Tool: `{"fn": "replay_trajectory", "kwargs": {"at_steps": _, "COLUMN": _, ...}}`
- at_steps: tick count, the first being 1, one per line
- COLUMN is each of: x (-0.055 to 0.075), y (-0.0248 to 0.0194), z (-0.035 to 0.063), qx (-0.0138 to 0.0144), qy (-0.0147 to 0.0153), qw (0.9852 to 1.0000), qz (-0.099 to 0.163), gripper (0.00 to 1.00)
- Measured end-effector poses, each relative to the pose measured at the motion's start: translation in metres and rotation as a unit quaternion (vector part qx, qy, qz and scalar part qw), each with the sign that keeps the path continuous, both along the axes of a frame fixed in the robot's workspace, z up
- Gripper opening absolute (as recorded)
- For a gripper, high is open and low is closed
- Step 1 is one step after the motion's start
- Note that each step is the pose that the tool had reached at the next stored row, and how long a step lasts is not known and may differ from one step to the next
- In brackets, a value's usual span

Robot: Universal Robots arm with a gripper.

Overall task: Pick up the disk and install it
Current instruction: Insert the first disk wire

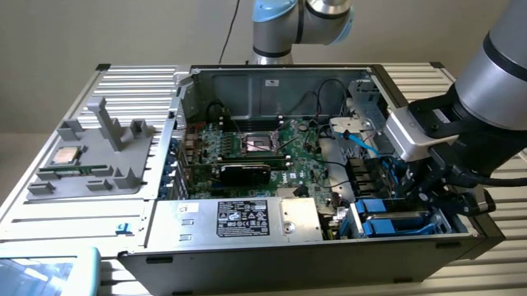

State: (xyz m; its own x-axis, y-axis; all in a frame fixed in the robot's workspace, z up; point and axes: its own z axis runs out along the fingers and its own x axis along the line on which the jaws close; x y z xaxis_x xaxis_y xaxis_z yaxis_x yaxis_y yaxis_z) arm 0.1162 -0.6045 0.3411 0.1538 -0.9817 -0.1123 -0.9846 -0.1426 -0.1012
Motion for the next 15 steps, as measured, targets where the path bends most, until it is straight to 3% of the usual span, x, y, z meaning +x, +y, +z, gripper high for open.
{"fn": "replay_trajectory", "kwargs": {"at_steps": 3, "x": 0.000, "y": 0.0061, "z": 0.0026, "qx": -0.0101, "qy": 0.0000, "qw": 0.9999, "qz": 0.000, "gripper": 0.17}}
{"fn": "replay_trajectory", "kwargs": {"at_steps": 5, "x": 0.000, "y": 0.0098, "z": 0.0039, "qx": -0.0213, "qy": 0.0000, "qw": 0.9998, "qz": 0.000, "gripper": 0.17}}
{"fn": "replay_trajectory", "kwargs": {"at_steps": 8, "x": 0.000, "y": 0.0154, "z": 0.0049, "qx": -0.0412, "qy": 0.0000, "qw": 0.9992, "qz": 0.000, "gripper": 0.17}}
{"fn": "replay_trajectory", "kwargs": {"at_steps": 9, "x": 0.000, "y": 0.0178, "z": 0.0051, "qx": -0.0465, "qy": 0.0000, "qw": 0.9989, "qz": 0.000, "gripper": 0.17}}
{"fn": "replay_trajectory", "kwargs": {"at_steps": 13, "x": -0.001, "y": 0.0278, "z": 0.0057, "qx": -0.0618, "qy": 0.0003, "qw": 0.9981, "qz": 0.000, "gripper": 0.17}}
{"fn": "replay_trajectory", "kwargs": {"at_steps": 15, "x": -0.001, "y": 0.0325, "z": 0.0057, "qx": -0.0687, "qy": 0.0021, "qw": 0.9976, "qz": 0.000, "gripper": 0.17}}
